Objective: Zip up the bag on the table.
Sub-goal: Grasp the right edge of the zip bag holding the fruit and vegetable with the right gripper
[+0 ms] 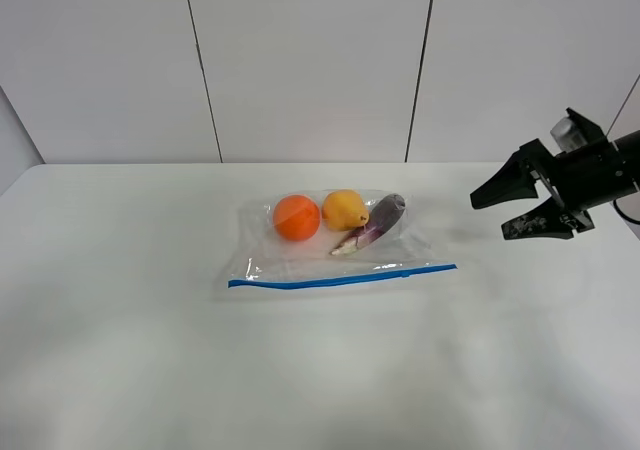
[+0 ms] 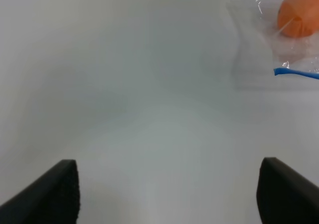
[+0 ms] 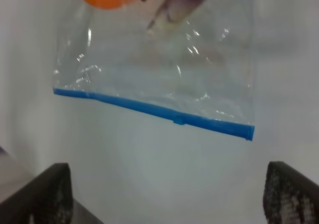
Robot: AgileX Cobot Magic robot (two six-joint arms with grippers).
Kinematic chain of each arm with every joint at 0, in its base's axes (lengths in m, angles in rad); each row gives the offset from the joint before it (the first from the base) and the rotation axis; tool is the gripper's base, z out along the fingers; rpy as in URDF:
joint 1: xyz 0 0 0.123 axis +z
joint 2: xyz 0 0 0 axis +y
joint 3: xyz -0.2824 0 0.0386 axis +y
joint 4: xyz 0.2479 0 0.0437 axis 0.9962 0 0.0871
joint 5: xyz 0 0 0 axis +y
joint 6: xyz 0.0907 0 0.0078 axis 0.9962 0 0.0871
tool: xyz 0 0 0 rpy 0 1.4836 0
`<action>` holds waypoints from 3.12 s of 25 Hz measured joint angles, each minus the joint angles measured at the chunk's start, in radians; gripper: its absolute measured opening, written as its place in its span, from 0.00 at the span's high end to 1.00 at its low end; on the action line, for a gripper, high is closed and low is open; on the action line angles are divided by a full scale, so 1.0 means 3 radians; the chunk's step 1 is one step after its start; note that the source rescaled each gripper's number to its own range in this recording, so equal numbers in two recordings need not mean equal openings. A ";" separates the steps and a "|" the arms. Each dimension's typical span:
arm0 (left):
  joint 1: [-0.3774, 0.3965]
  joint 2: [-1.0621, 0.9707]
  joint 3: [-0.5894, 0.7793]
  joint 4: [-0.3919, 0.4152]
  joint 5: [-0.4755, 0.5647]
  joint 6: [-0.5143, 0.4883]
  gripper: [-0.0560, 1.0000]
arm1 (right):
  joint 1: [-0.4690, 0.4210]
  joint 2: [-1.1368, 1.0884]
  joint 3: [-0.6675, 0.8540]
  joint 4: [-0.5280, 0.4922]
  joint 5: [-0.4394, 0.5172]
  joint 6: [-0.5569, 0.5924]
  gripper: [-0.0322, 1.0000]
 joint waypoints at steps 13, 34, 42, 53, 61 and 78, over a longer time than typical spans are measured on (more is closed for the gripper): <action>0.0000 0.0000 0.0000 0.0000 0.0000 0.0000 0.04 | 0.0078 0.0921 -0.0022 0.0423 0.0079 -0.0244 0.06; 0.0000 0.0000 0.0000 0.0000 0.0000 0.0000 0.04 | 0.0320 0.1279 -0.0323 0.0421 0.0098 -0.0248 0.40; 0.0000 0.0000 0.0000 0.0000 0.0000 0.0000 0.04 | 0.0320 0.1279 -0.0323 0.0402 0.0152 -0.0261 0.43; 0.0000 0.0000 0.0000 0.0000 0.0000 0.0000 0.04 | 0.0320 0.1396 -0.0326 0.0328 0.0174 -0.0268 0.44; 0.0000 0.0000 0.0000 0.0000 0.0000 0.0000 0.04 | 0.0320 0.1401 -0.0326 0.0428 0.0174 -0.0333 0.44; 0.0000 0.0000 0.0000 0.0000 0.0000 0.0000 0.04 | 0.0320 0.1401 -0.0326 0.0442 0.0190 -0.0386 0.94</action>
